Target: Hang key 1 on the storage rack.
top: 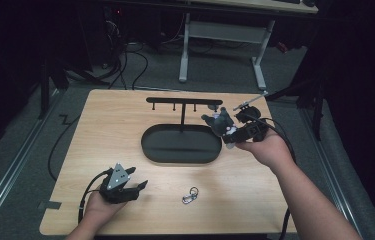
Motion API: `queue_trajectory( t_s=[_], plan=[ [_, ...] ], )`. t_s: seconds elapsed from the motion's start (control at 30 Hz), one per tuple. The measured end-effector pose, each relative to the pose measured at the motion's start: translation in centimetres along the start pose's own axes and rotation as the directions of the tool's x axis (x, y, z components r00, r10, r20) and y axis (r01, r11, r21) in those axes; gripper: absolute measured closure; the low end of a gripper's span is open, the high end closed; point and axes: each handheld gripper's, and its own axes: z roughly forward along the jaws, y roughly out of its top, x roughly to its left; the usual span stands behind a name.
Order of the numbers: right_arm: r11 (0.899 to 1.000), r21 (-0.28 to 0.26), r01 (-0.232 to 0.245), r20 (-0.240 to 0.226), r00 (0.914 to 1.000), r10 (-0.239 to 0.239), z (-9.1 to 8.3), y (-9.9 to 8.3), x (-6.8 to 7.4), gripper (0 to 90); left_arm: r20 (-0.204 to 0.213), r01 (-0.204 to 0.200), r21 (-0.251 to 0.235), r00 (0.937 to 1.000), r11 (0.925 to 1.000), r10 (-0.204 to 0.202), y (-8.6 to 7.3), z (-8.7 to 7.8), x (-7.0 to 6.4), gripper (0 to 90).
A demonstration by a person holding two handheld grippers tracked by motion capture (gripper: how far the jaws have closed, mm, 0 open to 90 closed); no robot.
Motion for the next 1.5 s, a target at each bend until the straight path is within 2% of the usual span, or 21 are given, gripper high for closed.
queue_trajectory(
  t_s=[0.37,0.7,1.07,1.5],
  plan=[
    [0.999,-0.044,-0.018,0.023,0.9996,0.019,-0.7,1.5,-0.3,46.8,0.001,0.000,-0.002,1.0000,1.0000,0.000,0.0,0.0,0.0,36.4],
    [0.997,-0.053,-0.060,0.055,0.9965,0.063,-0.5,0.8,-1.8,46.8,0.003,-0.001,0.003,1.0000,1.0000,0.001,0.0,0.0,0.0,36.4],
    [0.995,-0.032,-0.090,0.046,0.9947,0.091,2.0,-1.1,-2.7,46.8,0.004,-0.001,0.007,1.0000,1.0000,0.001,-0.1,0.2,-0.1,36.5],
    [0.995,-0.017,-0.097,0.044,0.9942,0.098,4.8,-1.5,-2.6,46.2,0.005,-0.002,0.013,1.0000,0.9999,0.002,-0.1,0.2,-0.1,36.4]
  ],
)
